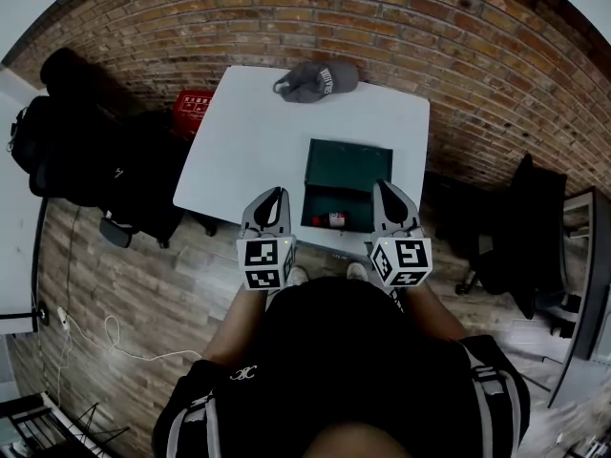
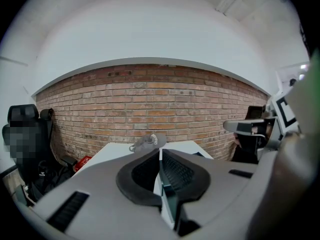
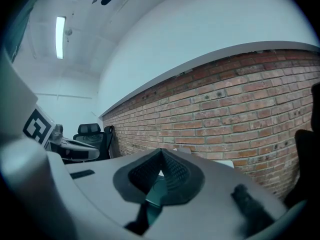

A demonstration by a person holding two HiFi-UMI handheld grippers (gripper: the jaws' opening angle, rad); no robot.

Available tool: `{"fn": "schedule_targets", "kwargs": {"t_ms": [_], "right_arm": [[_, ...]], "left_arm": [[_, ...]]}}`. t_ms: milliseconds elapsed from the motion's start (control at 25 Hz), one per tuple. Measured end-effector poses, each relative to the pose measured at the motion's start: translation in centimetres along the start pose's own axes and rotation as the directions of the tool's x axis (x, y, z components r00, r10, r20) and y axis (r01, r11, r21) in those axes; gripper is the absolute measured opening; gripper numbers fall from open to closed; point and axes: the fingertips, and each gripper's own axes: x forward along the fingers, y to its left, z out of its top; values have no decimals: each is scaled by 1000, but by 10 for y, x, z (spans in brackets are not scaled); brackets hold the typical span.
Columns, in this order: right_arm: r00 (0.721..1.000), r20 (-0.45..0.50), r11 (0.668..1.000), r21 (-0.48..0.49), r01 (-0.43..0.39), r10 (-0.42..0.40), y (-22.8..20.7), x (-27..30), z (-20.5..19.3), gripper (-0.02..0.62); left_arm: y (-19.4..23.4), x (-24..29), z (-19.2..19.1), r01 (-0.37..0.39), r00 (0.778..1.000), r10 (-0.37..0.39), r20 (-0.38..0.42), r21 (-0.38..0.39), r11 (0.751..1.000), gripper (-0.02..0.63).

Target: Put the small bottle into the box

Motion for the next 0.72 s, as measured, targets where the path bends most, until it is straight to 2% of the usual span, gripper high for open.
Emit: {"fn": "schedule_targets", "kwargs": {"t_ms": [720], "right_arm": [[1000,-11,1000,-1,-23,23,2,-2,-4,29]], "left_arm": [[-7,10,-7,34,999,-33,-16,12,999,28]]}}
